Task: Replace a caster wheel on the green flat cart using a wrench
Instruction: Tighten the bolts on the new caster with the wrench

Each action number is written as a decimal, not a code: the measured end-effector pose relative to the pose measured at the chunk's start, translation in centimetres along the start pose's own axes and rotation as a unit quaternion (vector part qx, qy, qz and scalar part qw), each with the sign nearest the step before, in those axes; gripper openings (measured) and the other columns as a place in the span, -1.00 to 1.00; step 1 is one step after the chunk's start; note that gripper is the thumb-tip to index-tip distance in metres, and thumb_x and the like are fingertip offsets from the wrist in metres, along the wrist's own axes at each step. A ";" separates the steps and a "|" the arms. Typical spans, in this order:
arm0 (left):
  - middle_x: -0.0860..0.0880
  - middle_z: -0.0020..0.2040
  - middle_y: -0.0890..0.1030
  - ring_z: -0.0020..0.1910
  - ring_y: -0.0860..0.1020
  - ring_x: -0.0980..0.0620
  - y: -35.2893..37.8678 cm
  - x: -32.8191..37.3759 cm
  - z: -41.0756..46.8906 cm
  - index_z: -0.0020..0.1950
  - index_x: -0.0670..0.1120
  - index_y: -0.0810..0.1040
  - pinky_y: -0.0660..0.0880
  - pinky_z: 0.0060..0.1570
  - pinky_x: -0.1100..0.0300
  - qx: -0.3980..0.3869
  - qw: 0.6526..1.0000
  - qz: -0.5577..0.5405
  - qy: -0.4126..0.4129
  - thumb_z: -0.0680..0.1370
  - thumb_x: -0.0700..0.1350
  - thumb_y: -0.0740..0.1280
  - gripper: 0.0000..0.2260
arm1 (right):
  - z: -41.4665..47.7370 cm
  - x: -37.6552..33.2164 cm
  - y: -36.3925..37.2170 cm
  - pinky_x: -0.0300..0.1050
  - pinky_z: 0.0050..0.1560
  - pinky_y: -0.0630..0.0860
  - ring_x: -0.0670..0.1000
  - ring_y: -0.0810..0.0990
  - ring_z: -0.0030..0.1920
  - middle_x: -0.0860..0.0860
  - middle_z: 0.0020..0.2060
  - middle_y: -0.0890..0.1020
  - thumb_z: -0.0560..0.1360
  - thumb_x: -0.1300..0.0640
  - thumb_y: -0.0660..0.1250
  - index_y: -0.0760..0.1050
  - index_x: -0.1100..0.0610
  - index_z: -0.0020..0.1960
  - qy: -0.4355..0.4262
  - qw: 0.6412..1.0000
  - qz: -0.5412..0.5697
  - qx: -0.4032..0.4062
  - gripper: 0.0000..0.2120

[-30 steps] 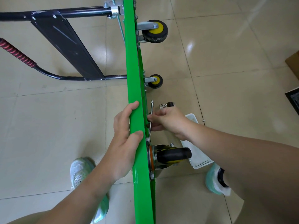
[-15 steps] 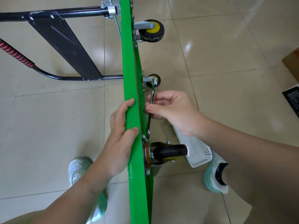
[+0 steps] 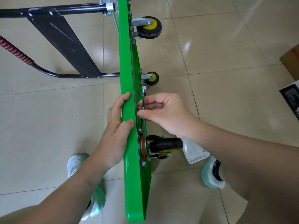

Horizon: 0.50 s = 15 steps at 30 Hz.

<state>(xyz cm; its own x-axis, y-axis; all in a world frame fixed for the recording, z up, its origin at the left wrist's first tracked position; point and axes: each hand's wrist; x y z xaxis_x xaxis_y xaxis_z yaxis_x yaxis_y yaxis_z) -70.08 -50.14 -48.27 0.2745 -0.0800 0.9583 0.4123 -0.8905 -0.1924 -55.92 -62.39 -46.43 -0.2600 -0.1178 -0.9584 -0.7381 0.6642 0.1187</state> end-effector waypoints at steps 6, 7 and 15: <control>0.06 0.51 0.32 0.49 0.37 -0.07 0.0 0.2 -0.2 0.49 0.45 0.24 0.30 0.49 -0.29 -0.003 1.000 0.001 0.000 0.42 0.12 0.18 -0.37 | -1.6 0.6 -0.3 -0.15 0.00 0.63 -0.02 0.71 -0.16 0.06 -0.18 0.73 0.33 0.48 0.53 0.64 0.21 -0.08 -0.020 0.999 0.015 -0.026 -0.74; 0.05 0.51 0.32 0.49 0.38 -0.08 0.0 0.2 -0.1 0.49 0.46 0.24 0.31 0.48 -0.29 -0.004 1.000 0.001 0.000 0.42 0.12 0.19 -0.37 | -1.6 0.7 -0.4 -0.17 -0.02 0.63 -0.03 0.71 -0.17 0.06 -0.18 0.73 0.33 0.48 0.53 0.64 0.23 -0.08 -0.021 0.999 0.022 -0.016 -0.75; 0.07 0.53 0.33 0.53 0.34 -0.07 0.1 0.1 -0.2 0.49 0.46 0.25 0.27 0.51 -0.29 0.009 1.000 -0.002 0.005 0.43 0.11 0.19 -0.38 | -0.1 0.9 -0.2 -0.09 -0.02 0.67 0.00 0.72 -0.17 0.07 -0.20 0.74 0.35 0.42 0.54 0.64 0.16 -0.07 -0.008 1.000 0.004 0.025 -0.76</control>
<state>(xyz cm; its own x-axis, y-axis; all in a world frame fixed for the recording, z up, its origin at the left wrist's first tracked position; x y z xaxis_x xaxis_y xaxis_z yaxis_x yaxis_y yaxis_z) -70.15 -50.35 -48.11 0.2640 -0.0815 0.9611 0.4289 -0.8826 -0.1926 -56.11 -62.68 -47.29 -0.2562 -0.1004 -0.9614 -0.7036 0.7013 0.1142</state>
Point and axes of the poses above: each hand's wrist, its own z-axis towards the middle knuckle, its own y-axis out of the palm, x = y × z
